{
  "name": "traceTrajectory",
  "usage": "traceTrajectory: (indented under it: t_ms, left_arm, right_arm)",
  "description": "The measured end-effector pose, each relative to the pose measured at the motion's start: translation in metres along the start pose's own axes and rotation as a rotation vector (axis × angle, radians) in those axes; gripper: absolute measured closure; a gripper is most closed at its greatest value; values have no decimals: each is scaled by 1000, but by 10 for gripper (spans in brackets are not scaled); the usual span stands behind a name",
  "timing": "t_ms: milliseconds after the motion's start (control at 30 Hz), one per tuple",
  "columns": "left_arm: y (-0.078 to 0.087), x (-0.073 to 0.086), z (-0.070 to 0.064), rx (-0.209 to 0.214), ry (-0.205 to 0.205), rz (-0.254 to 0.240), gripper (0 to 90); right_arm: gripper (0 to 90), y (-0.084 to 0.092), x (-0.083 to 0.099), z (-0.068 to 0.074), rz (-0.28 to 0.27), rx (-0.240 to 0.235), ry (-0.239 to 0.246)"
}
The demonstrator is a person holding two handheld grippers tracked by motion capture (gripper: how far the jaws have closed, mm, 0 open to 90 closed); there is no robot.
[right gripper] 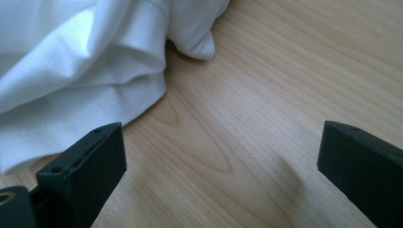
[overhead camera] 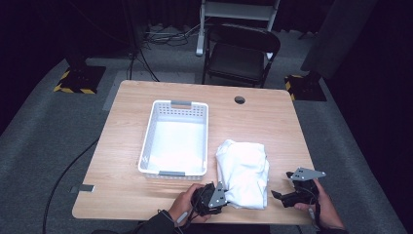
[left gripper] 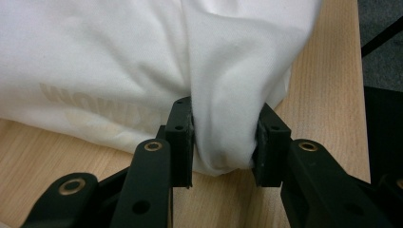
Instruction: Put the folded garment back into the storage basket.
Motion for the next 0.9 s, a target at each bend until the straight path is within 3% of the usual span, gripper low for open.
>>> traceTrajectory:
  t_ms: [167, 900]
  left_arm:
    - [0, 0, 0, -1, -1, 0, 652]
    - [0, 0, 0, 3, -1, 1, 652]
  right_arm:
    - [24, 3, -7, -1, 4, 31, 15]
    - [26, 10, -34, 4, -18, 53, 69]
Point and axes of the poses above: each handheld gripper's, and its own axes: y roughly backward along the jaws, x roughly out of its underside, z roughly to its left, the point moved 1 cm from there along -y, roughly forward along the jaws
